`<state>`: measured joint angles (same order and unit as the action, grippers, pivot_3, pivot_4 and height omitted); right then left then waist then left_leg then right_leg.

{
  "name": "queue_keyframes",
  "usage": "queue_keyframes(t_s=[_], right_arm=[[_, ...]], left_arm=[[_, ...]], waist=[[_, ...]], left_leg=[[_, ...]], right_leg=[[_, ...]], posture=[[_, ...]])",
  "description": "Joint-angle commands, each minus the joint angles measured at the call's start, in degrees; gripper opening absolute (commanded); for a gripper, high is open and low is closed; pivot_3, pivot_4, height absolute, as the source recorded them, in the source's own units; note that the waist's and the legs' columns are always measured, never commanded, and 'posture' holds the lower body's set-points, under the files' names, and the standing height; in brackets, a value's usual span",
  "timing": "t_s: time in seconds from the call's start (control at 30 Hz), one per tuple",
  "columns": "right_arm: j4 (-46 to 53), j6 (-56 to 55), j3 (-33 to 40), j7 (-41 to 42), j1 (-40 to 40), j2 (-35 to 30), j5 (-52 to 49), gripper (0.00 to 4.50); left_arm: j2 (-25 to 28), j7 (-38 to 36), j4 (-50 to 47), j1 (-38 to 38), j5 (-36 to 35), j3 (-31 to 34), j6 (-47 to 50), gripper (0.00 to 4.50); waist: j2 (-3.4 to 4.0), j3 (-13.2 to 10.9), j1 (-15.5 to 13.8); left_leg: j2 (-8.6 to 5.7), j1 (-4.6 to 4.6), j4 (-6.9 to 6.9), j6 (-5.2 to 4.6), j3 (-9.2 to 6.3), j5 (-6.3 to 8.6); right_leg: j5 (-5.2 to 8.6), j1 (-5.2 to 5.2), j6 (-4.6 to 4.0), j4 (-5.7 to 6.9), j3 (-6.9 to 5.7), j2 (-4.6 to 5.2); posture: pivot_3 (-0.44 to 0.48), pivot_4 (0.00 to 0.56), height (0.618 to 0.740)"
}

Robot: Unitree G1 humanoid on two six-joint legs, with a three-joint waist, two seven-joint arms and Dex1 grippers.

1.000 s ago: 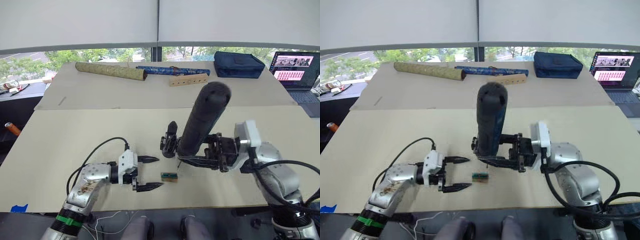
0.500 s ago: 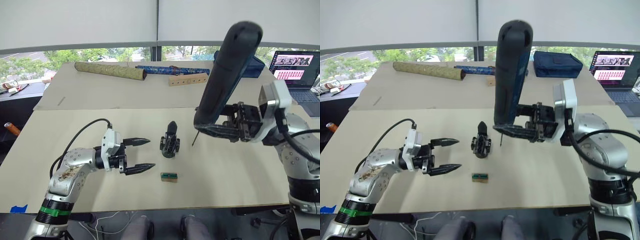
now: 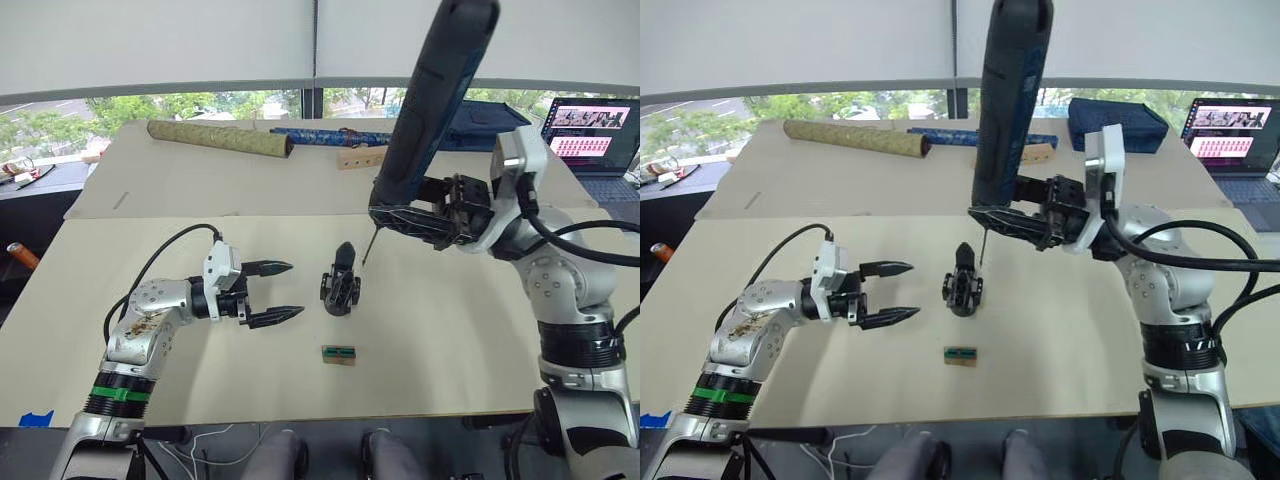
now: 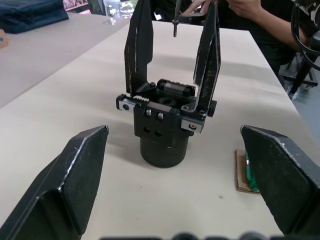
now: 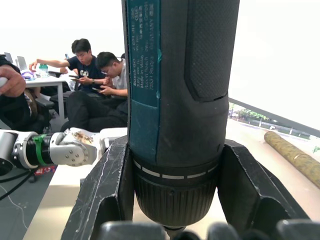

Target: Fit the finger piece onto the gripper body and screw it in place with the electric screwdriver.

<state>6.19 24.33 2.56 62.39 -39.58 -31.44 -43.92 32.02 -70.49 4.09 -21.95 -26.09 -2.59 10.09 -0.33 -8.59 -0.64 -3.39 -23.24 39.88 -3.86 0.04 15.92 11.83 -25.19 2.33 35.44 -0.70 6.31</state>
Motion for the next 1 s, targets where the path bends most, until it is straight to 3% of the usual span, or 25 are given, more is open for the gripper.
queue_keyframes(t_s=[0.03, 0.5, 1.0], right_arm=[[1.80, 0.24, 0.24, -0.99, -2.35, 1.40, -0.22, 1.90], [0.34, 0.98, -4.75, -1.22, -3.87, 6.98, 4.16, 1.90], [-0.77, 2.54, -5.91, 1.36, -4.16, 6.91, 6.51, 1.90]], left_arm=[[-0.65, -0.47, 1.22, -1.30, 1.21, -0.45, -2.18, 4.50], [-5.22, -0.58, 9.91, -5.07, 6.28, -3.07, -8.12, 4.50], [-7.56, -0.49, 12.56, -5.74, 8.39, -3.96, -10.05, 4.50]], waist=[[0.00, 0.00, 0.03], [0.00, 0.00, 0.12], [0.00, 0.00, 0.17]], left_leg=[[-0.01, -0.01, 0.00, 0.00, 0.00, 0.00], [-0.06, 0.01, 0.09, 0.02, 0.00, -0.04], [-0.10, 0.00, 0.14, 0.02, 0.00, -0.04]], right_leg=[[0.00, -0.01, 0.00, 0.15, 0.00, 0.00], [0.00, -0.04, 0.00, 0.47, -0.03, -0.12], [0.00, -0.04, 0.00, 0.52, -0.05, -0.15]], posture=[[0.000, 0.150, 0.740], [0.000, 0.150, 0.740], [0.000, 0.150, 0.740]])
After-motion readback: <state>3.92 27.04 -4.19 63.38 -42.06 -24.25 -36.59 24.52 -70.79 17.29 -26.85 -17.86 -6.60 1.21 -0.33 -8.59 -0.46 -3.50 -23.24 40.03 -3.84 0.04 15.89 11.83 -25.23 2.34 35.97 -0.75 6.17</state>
